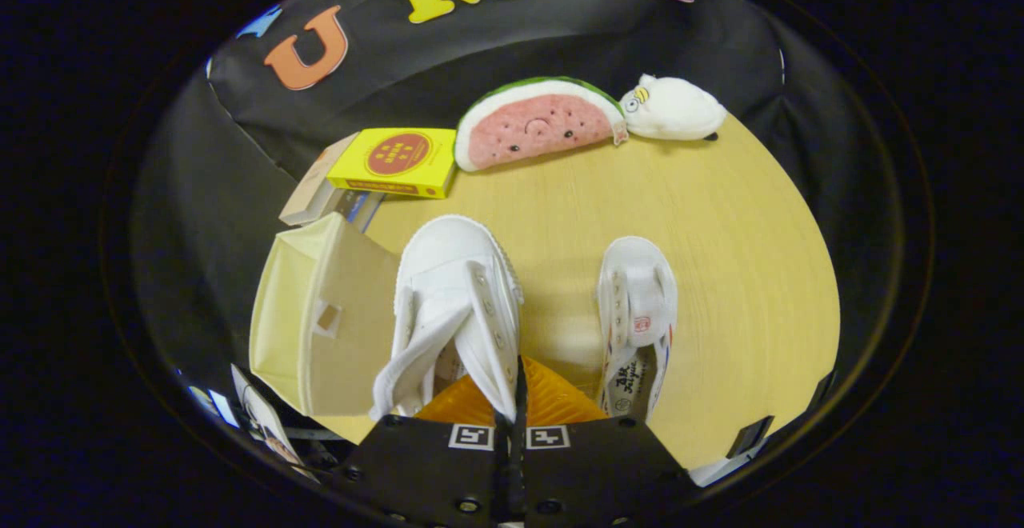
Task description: Open the storage box then place both shoes into the box .Put the left shoe in first, then the right shoe, with the right side of both shoes facing outward in a uniform manner.
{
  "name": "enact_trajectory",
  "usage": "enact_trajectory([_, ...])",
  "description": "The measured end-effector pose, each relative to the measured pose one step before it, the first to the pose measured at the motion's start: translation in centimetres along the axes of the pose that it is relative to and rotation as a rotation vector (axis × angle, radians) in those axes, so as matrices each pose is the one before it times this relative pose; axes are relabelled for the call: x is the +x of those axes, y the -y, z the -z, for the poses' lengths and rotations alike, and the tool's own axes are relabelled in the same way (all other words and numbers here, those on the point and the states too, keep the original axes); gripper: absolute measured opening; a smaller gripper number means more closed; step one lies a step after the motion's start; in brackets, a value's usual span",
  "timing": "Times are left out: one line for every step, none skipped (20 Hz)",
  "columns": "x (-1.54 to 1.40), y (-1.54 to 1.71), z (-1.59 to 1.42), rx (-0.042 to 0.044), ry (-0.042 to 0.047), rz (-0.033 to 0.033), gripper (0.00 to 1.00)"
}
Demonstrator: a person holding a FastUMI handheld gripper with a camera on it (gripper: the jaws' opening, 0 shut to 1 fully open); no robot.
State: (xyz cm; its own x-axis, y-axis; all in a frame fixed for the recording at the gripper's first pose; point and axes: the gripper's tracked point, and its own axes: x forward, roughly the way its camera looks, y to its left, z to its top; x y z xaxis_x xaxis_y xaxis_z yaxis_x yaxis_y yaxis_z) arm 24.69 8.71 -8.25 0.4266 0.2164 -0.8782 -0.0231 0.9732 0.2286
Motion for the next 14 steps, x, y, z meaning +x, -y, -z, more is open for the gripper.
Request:
enact_trajectory([-0.821,-1.203,-0.295,-0.00681,0.01208,-0.00788,0.0])
enact_trajectory([-0.643,-1.292,-0.315,0.00079,0.00838,-0.0092,0.0])
enact_trajectory([-0.555,-1.373,-0.252,0.00035,0.00489,-0.00937,0.0])
enact_trajectory([-0.387,-1.424,-0.192,-0.00345,0.00373,-0.01008,0.0])
enact_trajectory([-0.291,-1.439,-0.248,-0.00551,0.00556,-0.01008,0.0])
enact_trajectory([-0.248,-1.492,-0.15,-0.01096,0.00665,-0.00798,0.0])
enact_trajectory([-0.272,-1.458,-0.121,-0.01323,0.00657,-0.00604,0.0])
enact_trajectory([-0.092,-1.542,-0.156,-0.01331,0.00736,-0.00419,0.0])
enact_trajectory([-0.068,-1.488,-0.176,-0.01311,0.01071,-0.00279,0.0])
enact_trajectory([0.051,-1.575,-0.227,-0.01289,0.00896,-0.00331,0.0])
enact_trajectory([0.228,-1.492,-0.111,-0.00489,0.00314,-0.00792,0.0])
enact_trajectory([0.416,-1.542,-0.029,-0.00059,-0.00083,-0.01128,0.0])
enact_trajectory([0.682,-1.47,0.044,-0.00022,-0.00594,-0.01089,0.0])
enact_trajectory([0.734,-1.366,0.096,-0.00021,-0.00463,-0.00395,0.0])
